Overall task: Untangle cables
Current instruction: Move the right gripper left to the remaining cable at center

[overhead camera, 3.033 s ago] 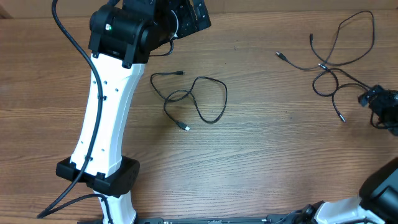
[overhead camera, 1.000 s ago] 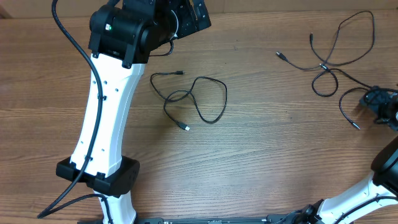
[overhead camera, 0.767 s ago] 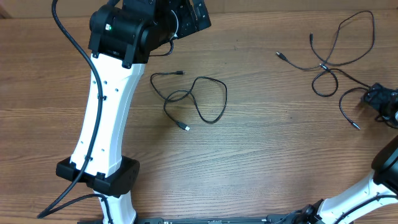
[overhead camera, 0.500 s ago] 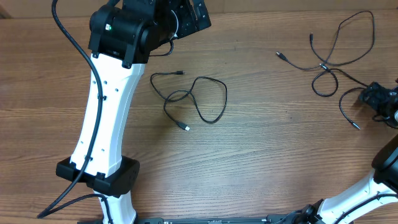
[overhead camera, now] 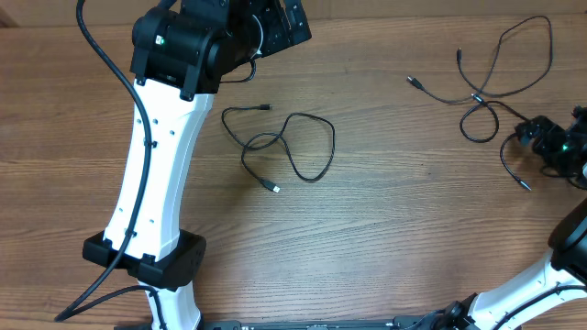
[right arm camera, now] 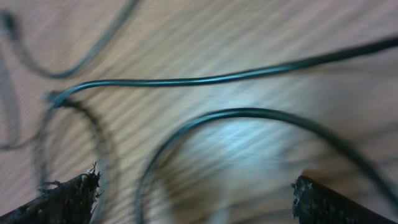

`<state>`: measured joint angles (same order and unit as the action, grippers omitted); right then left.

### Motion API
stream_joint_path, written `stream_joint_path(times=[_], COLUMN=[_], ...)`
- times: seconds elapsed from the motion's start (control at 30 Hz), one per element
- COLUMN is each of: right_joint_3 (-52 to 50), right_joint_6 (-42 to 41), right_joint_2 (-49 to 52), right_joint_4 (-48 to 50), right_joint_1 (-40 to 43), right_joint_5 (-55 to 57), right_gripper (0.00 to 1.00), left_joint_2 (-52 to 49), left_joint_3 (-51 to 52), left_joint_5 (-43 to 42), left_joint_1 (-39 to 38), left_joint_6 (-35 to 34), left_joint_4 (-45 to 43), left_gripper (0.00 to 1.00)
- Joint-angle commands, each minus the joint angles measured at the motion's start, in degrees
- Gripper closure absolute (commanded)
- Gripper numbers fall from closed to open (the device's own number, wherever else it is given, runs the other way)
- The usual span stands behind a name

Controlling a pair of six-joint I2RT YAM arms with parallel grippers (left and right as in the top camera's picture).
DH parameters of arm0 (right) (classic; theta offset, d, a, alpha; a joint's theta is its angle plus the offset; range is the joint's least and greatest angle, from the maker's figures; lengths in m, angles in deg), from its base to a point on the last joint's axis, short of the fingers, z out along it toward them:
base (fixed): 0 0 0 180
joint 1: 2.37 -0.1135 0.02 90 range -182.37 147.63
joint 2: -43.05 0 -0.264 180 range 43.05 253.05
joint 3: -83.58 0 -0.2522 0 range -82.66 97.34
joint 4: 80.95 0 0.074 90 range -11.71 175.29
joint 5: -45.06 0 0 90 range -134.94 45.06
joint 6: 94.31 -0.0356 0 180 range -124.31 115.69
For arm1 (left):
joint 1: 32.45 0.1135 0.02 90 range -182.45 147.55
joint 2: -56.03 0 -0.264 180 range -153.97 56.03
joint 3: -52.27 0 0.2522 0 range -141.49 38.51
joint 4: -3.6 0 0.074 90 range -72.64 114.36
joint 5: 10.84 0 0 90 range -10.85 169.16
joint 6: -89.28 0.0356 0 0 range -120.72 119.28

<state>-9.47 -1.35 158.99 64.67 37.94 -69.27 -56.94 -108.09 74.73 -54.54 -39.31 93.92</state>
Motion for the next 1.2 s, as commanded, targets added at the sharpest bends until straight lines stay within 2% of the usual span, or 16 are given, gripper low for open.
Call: stream_joint_path(times=[0.0,0.13,0.27,0.73,0.93,1.17], right_joint_3=[2.34,2.34,2.34,2.29,2.16,2.16], right_joint_6=[2.08,3.08,4.70,4.57,4.59,2.60], right_joint_2=[-2.29,-5.11,-7.04,-7.26,-7.23,-7.21], right_joint_4=[0.20,0.07,-1.11,-8.92,-14.45,-14.58], right_joint_1=[-1.11,-3.93,-8.63,-31.12,-38.07,-43.80], right_joint_5=[-8.79,-9.03,-8.81,-8.94,-11.47,-11.80], right_gripper=[0.04,0.08,0.04,0.00,0.00,0.00], left_joint_2=[-0.68,-0.68,-0.68,-0.68,-0.68,-0.68], left_joint_3=[-0.07,-0.07,-0.07,-0.07,-0.07,-0.07], left_joint_5=[0.39,0.39,0.39,0.39,0.39,0.39], left_joint_1=[0.33,0.33,0.33,0.33,0.33,0.33], left_joint_6=[1.31,1.31,1.31,1.31,1.31,1.31], left_joint_4=[-0.04,-0.04,-0.04,-0.04,-0.04,-0.04], left_gripper=[0.00,0.01,0.00,0.00,0.00,0.00])
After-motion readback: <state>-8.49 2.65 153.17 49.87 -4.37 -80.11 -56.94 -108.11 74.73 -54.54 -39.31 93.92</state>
